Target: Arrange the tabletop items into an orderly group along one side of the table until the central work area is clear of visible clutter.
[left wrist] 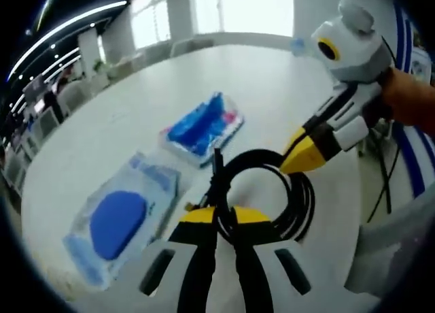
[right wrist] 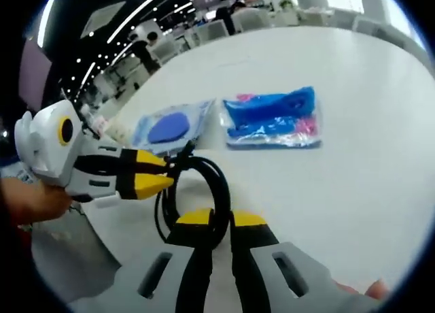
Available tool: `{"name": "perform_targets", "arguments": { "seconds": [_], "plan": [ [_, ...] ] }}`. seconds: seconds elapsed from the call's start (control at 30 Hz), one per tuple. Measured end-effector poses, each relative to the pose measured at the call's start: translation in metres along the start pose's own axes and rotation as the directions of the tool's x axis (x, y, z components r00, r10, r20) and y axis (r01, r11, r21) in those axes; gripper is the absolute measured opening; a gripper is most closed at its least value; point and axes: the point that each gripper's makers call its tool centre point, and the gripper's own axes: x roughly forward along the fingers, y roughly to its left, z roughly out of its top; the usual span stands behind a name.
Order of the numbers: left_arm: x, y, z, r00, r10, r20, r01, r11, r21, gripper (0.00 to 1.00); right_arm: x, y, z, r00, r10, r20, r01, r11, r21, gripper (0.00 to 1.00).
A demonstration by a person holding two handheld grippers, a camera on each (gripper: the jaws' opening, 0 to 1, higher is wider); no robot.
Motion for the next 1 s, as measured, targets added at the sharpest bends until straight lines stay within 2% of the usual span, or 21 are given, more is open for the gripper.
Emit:
{"name": "perform_targets", "arguments": {
  "seconds": [0.5,1.0],
  "plan": [
    [0.020,0.008,-0.001,1.000,-0.003,-0.025,0.003,1.000,0.006,0.05,0.012,-0.006,-0.004,1.000,0.005,-0.028,-0.004,0.999,0.038,0.10],
    [0.029,0.008,0.001,1.000,-0.008,-0.016,0.008,1.000,0.014,0.05,0.017,-0.014,-0.009,0.999,0.000,-0.044,0.002,0.999,0.042,0.11]
  ]
}}
